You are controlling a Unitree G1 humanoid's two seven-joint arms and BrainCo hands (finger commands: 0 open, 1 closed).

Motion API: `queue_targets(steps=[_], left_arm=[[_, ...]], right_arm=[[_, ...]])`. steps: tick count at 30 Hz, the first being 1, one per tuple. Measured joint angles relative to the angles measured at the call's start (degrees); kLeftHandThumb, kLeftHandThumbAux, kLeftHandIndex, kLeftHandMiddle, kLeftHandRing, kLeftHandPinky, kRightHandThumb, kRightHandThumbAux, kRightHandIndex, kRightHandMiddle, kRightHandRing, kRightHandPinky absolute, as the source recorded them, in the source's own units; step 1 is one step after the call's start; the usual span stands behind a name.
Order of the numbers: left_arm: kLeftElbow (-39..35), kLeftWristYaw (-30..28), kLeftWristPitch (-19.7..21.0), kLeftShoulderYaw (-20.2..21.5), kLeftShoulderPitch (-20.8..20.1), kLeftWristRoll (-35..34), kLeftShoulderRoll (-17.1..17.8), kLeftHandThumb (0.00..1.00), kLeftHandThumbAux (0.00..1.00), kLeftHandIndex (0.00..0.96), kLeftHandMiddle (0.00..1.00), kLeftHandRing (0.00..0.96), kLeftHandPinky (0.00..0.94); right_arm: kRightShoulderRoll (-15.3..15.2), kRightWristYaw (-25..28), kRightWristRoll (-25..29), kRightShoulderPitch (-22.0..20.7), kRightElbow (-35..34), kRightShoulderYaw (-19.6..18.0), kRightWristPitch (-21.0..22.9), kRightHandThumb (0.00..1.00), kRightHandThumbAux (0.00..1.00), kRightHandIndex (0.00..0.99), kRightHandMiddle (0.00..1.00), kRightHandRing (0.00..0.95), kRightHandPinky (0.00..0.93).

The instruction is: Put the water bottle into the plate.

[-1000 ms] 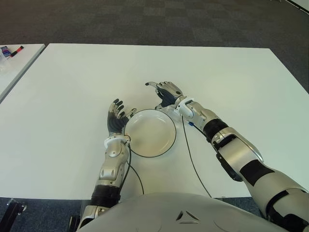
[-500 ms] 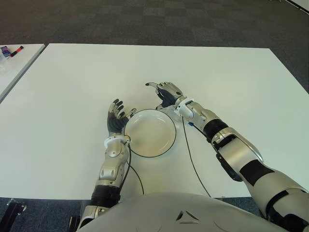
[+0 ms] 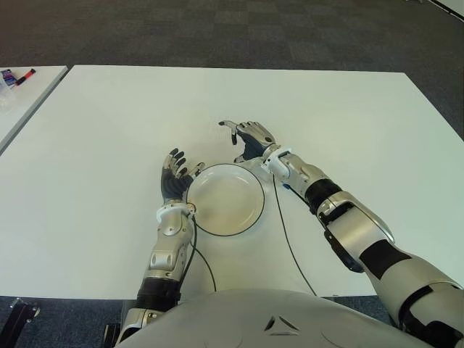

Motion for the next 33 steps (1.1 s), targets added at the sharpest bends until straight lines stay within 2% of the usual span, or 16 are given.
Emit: queue_targets(steps=[6,14,17,23,30,33], left_arm=[[0.0,0.0,0.3,0.0,0.0,0.0,0.0,0.075,0.893,0.145,0.169,0.151,0.167],[0.0,0.0,0.4,0.1,0.0,0.0,0.0,0.063,0.897,0.14,0.165,0.146,0.171],[0.0,0.0,0.4,0.1,0.0,0.0,0.0,0.064,0.902,0.14,0.166,0.149,0.172],[0.0,0.0,0.4,0.1,0.0,0.0,0.0,0.067,0.902,0.137,0.165,0.148,0.167],[0.0,-0.3,0.4,0.1,0.0,0.0,0.0,0.061,0.897,0.133,0.158,0.143,0.165],[0.0,-0.5,0.4,0.2,0.0,0.0,0.0,0.057,0.897,0.132,0.157,0.142,0.165]], right_arm=[[0.1,0.0,0.3,0.1,0.0,-0.3,0.2,0.637,0.998,0.012,0.018,0.797,0.835],[0.4,-0.3,1.1,0.2,0.7,-1.4,1.2,0.566,0.998,0.0,0.0,0.704,0.684],[0.4,-1.1,1.6,0.4,1.0,-1.6,1.3,0.615,0.998,0.0,0.0,0.622,0.631],[0.2,-3.2,1.6,0.8,1.5,-1.7,1.3,0.659,0.998,0.0,0.0,0.564,0.595],[-0.3,-6.2,1.5,1.3,2.1,-1.7,1.3,0.667,0.998,0.0,0.0,0.49,0.534],[-0.5,-6.9,1.3,1.7,2.5,-1.6,1.3,0.638,0.998,0.0,0.0,0.444,0.489]])
